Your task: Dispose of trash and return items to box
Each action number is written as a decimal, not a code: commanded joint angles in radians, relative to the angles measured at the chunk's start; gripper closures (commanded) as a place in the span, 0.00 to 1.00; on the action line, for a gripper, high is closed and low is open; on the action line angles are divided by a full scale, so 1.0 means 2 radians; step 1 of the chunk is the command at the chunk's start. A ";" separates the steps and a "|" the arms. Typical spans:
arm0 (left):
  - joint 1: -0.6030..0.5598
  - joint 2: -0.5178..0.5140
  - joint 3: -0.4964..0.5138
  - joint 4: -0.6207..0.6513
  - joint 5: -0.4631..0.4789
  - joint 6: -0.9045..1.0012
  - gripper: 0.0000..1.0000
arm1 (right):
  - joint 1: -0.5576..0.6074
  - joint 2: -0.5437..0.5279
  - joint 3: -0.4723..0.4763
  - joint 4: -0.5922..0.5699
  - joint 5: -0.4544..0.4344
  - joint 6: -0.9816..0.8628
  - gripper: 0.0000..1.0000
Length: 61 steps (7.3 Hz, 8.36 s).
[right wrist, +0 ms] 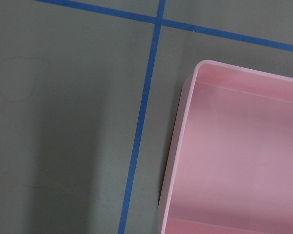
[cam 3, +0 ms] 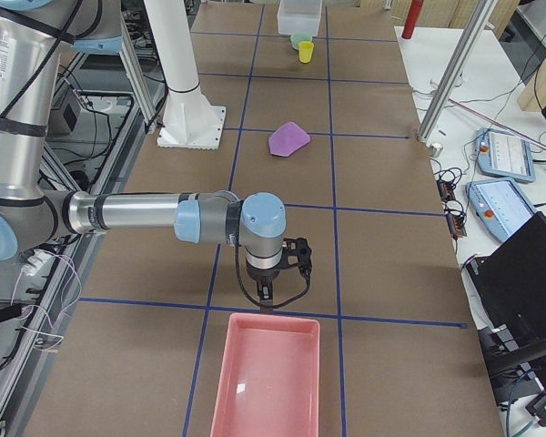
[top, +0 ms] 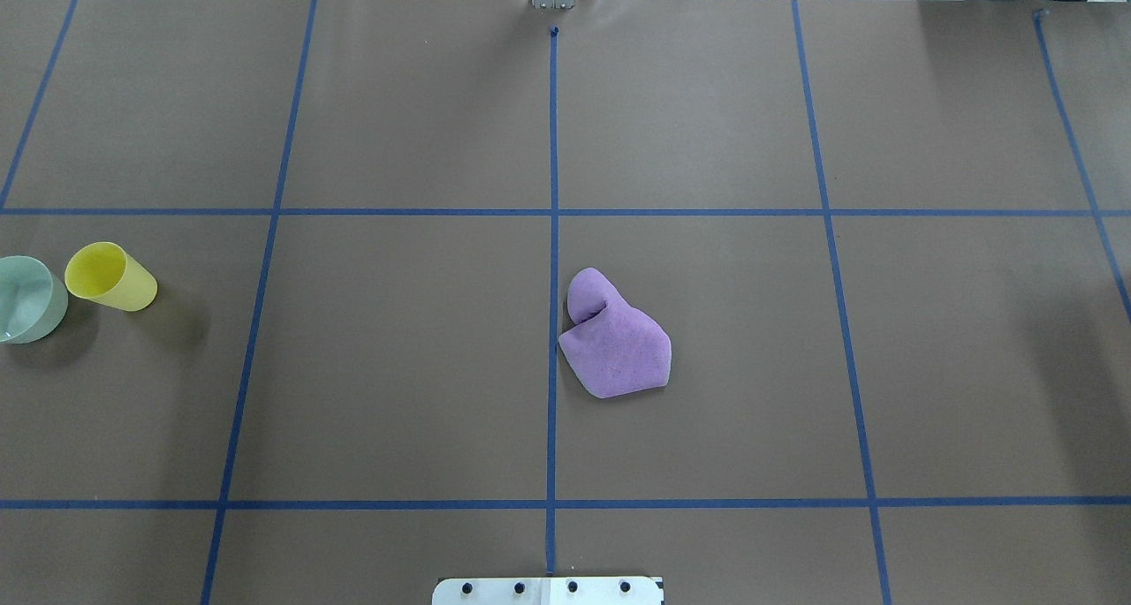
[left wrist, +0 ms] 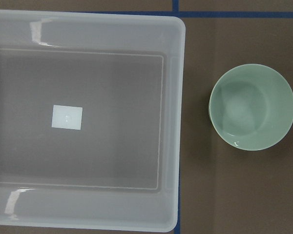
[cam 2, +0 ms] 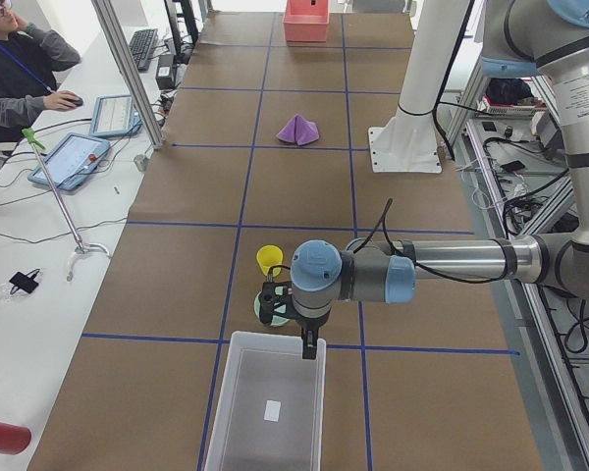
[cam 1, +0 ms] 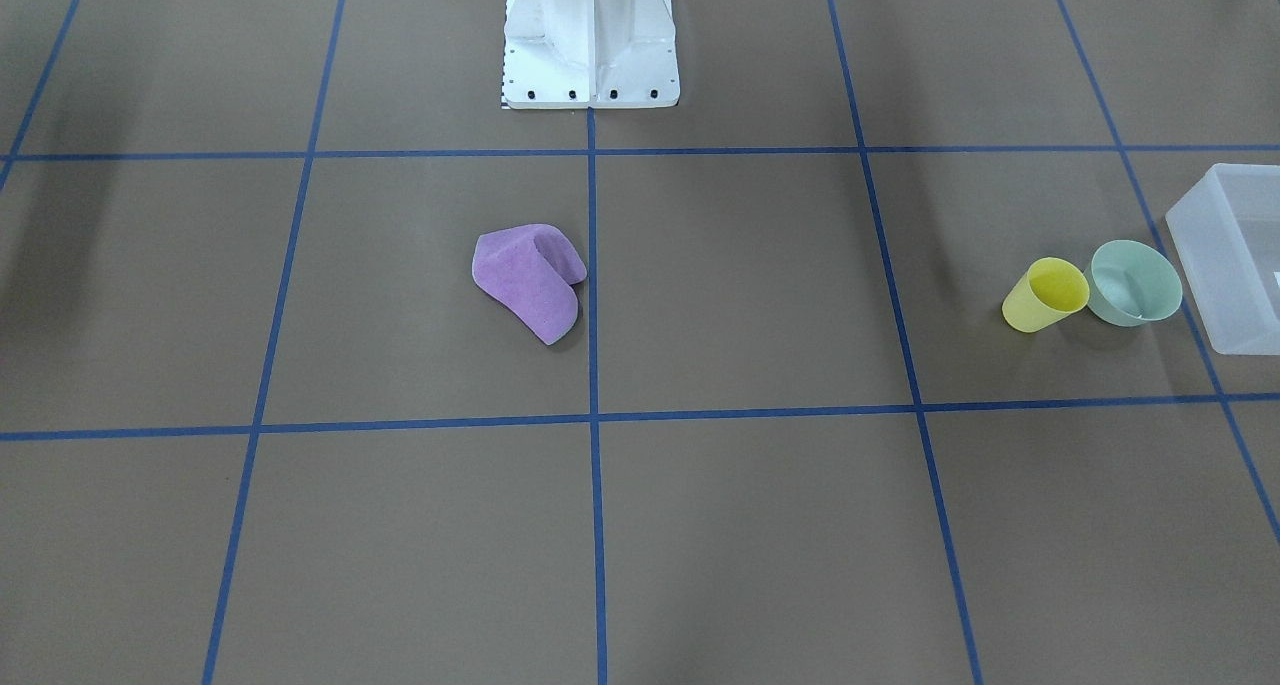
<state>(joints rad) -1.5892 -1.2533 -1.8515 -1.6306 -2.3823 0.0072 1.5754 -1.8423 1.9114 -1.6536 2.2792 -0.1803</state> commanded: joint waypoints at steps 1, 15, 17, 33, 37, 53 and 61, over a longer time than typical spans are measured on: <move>0.000 0.000 0.000 0.000 0.000 -0.001 0.01 | 0.000 0.000 0.011 0.000 0.000 0.000 0.00; 0.135 -0.117 0.015 -0.175 0.008 -0.186 0.01 | -0.109 0.125 0.029 0.061 0.013 0.243 0.00; 0.198 -0.131 0.023 -0.184 0.063 -0.275 0.01 | -0.146 0.120 0.029 0.111 -0.009 0.307 0.00; 0.275 -0.142 0.094 -0.298 0.091 -0.321 1.00 | -0.150 0.118 0.026 0.111 -0.024 0.306 0.00; 0.160 -0.097 0.050 -0.251 0.005 -0.181 1.00 | -0.152 0.118 0.026 0.111 -0.024 0.306 0.00; 0.001 -0.130 0.334 -0.355 -0.016 0.017 1.00 | -0.160 0.118 0.026 0.114 -0.025 0.306 0.00; 0.049 -0.134 0.336 -0.414 -0.015 -0.068 0.02 | -0.160 0.120 0.026 0.114 -0.031 0.307 0.00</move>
<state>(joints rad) -1.4914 -1.5097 -1.1793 -2.4543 -2.4051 -0.1298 1.2563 -1.6044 1.9628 -1.4251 2.2168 0.4336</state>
